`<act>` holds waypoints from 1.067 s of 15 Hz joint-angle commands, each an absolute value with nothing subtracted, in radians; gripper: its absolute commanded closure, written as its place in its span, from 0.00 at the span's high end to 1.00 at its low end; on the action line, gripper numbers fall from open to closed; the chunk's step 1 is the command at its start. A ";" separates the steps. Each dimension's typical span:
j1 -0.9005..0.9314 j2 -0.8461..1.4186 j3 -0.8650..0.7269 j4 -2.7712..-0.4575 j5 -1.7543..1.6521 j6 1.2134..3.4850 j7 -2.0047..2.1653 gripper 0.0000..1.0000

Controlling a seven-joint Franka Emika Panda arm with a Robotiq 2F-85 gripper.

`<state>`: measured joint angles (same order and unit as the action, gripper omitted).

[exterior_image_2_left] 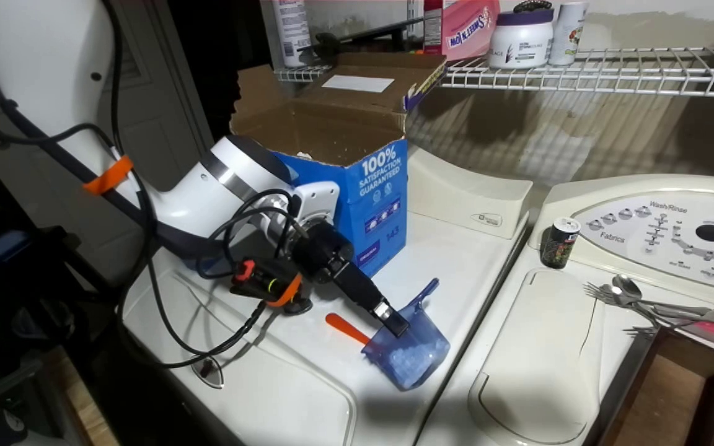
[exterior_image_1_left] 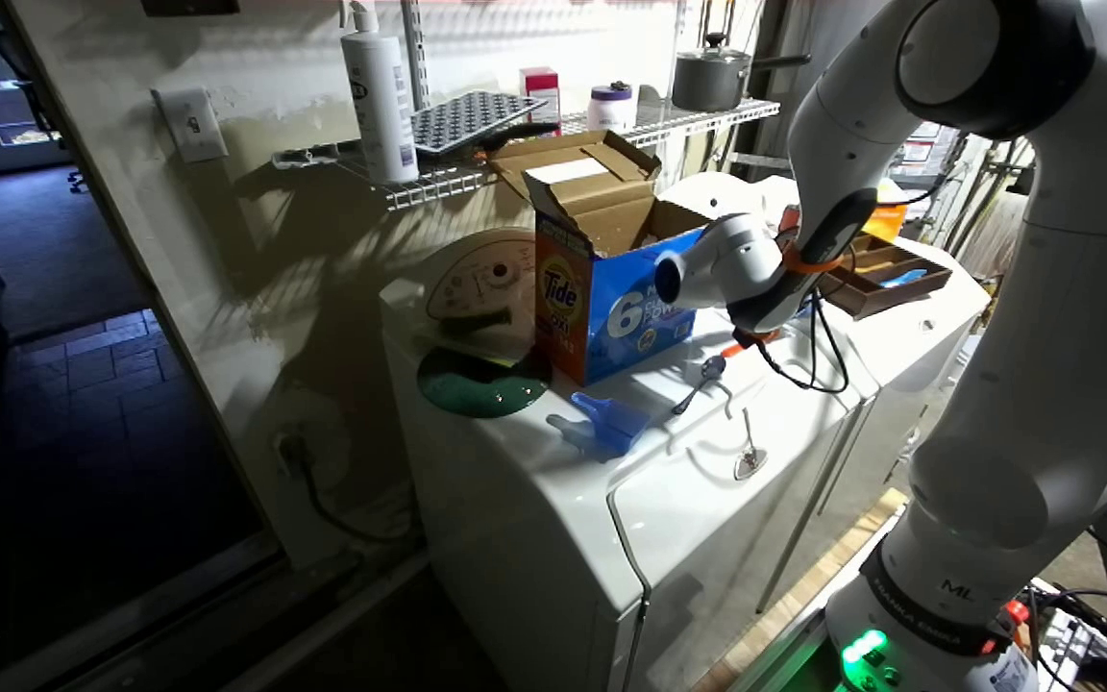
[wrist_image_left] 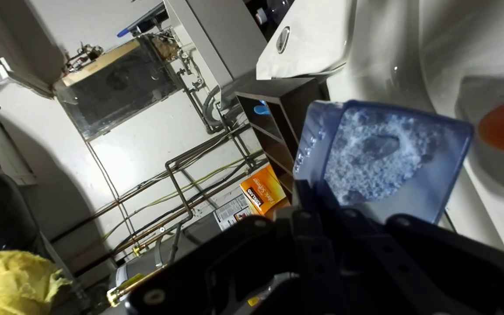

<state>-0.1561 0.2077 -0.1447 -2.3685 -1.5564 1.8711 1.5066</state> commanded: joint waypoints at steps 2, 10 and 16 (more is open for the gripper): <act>-0.148 0.238 -0.133 -2.351 -1.598 1.828 1.543 0.01; -0.144 0.257 -0.122 -2.352 -1.623 1.789 1.553 0.01; -0.139 0.270 -0.116 -2.355 -1.633 1.768 1.556 0.01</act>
